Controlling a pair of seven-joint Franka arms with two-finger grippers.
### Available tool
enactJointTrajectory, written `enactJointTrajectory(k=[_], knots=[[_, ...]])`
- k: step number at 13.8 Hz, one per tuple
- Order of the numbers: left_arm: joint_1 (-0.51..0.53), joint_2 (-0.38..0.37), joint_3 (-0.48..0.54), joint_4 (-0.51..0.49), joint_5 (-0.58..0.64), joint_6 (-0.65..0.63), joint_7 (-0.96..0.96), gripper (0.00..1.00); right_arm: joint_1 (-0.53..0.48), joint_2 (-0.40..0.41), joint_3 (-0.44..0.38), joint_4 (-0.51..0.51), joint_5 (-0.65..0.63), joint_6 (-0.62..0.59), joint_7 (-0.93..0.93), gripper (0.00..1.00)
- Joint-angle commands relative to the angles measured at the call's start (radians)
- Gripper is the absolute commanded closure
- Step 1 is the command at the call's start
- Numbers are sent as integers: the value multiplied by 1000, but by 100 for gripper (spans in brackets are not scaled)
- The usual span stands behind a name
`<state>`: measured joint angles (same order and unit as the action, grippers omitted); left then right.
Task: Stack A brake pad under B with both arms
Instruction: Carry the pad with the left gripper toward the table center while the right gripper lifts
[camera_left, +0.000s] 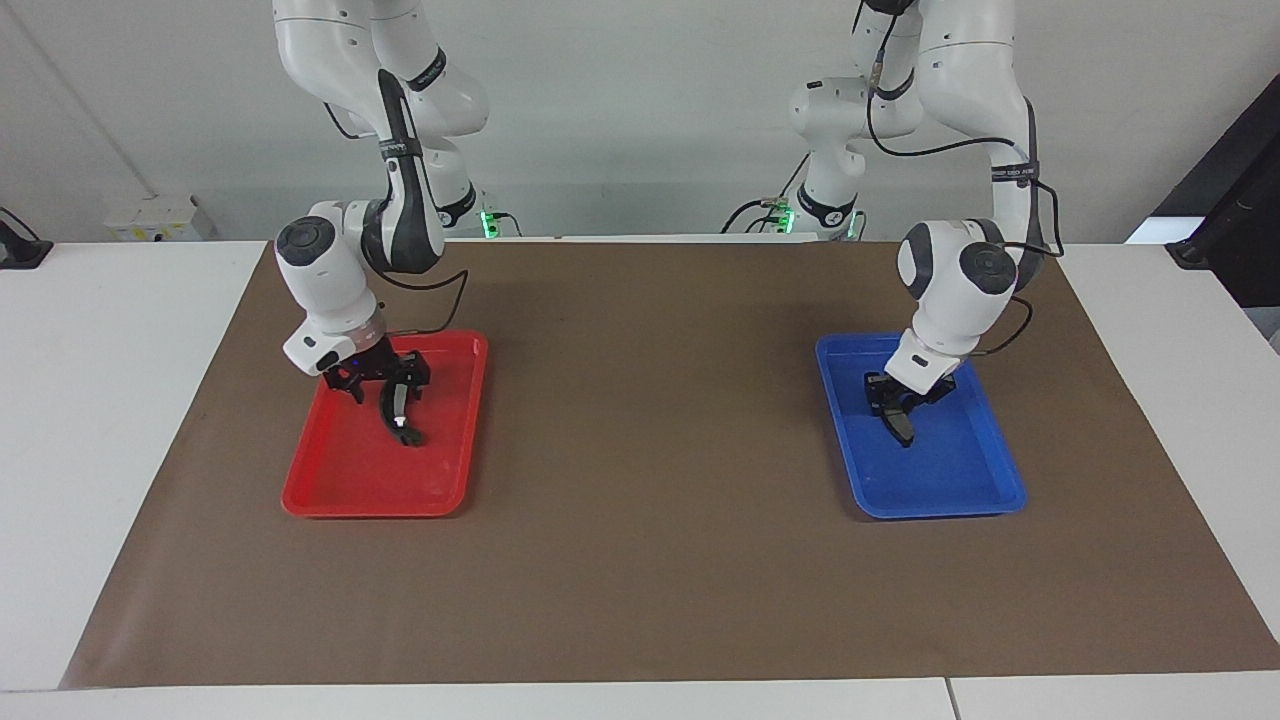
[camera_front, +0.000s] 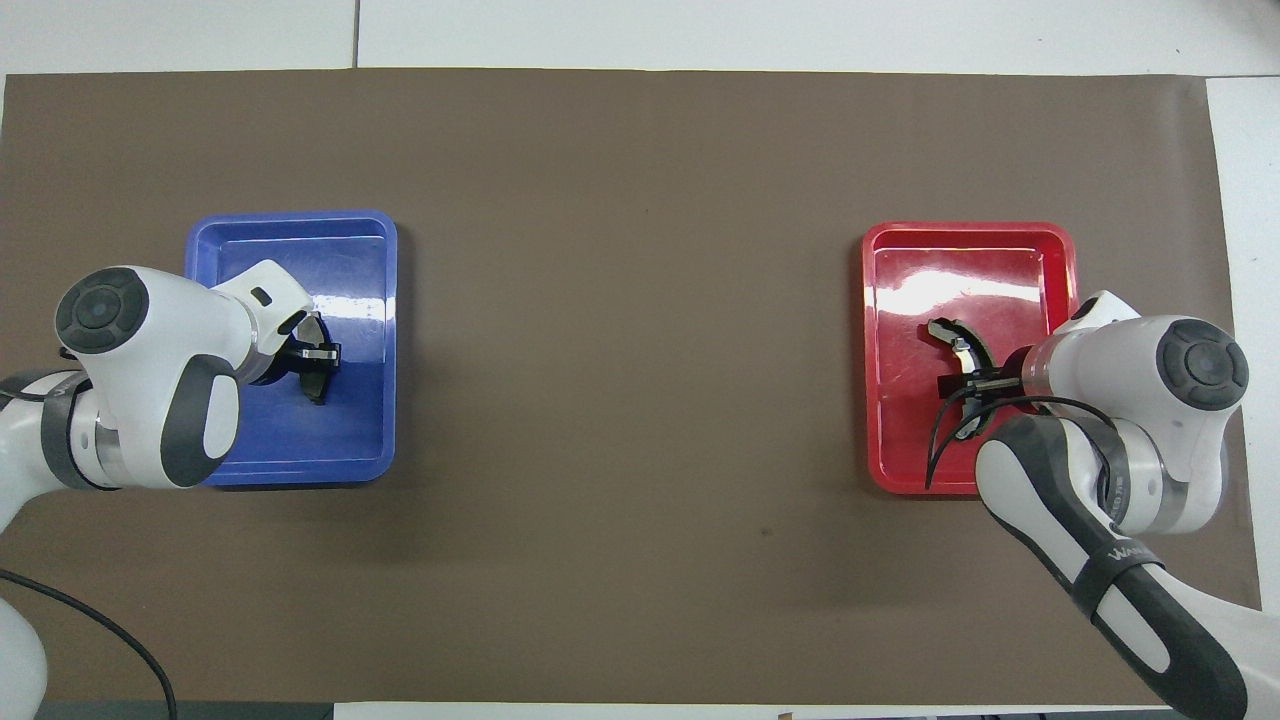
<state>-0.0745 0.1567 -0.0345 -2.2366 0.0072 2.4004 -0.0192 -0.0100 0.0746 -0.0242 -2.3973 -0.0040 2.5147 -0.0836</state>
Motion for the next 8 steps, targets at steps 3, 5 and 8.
enactJointTrajectory(k=[3,5,8], knots=[[-43,-17,5,131,-9,-157,-7,91,-1,-1,3,3,26,0,-62,8],[-112,-16,5,256,-9,-278,-11,92,-1,-2,3,4,26,-5,-67,18],[-230,-14,5,278,-9,-267,-48,94,1,-1,3,4,24,-5,-67,39]])
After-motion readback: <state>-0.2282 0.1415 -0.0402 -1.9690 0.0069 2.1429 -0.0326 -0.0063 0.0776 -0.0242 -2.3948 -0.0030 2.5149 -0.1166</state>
